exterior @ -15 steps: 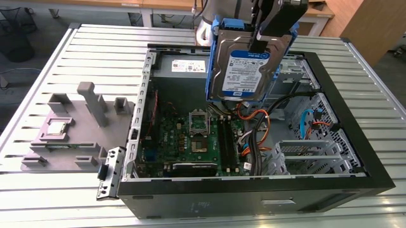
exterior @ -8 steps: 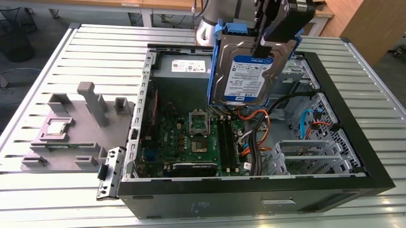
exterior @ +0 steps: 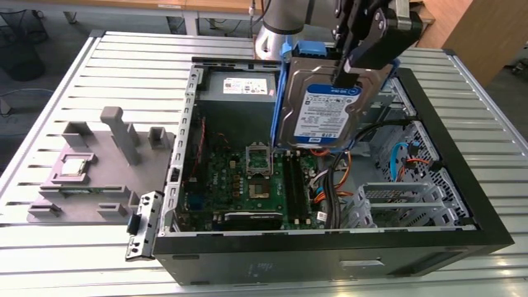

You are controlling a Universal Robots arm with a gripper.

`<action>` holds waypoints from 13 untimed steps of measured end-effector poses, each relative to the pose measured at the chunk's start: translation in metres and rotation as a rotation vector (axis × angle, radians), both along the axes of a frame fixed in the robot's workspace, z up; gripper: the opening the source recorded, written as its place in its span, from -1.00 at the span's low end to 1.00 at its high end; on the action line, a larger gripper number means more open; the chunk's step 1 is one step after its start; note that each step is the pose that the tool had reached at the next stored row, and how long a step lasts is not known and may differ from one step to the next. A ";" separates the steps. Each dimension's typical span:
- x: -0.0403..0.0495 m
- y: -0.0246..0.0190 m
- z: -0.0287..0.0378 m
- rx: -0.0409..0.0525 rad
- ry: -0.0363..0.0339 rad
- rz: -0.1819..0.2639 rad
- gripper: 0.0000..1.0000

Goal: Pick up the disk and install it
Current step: 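Pick up the disk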

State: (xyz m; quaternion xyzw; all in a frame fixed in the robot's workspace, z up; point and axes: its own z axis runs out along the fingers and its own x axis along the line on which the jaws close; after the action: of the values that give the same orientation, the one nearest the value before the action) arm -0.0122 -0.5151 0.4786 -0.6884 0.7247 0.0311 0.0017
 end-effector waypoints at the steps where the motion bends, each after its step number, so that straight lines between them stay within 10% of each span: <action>1: 0.0000 -0.0022 -0.0001 0.0000 0.0000 0.000 -0.31; 13: 0.0008 -0.0186 -0.0055 0.0007 0.0001 0.000 -0.31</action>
State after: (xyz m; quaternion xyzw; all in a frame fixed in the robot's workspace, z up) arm -0.0114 -0.5336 0.4731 -0.6883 0.7248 0.0314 0.0019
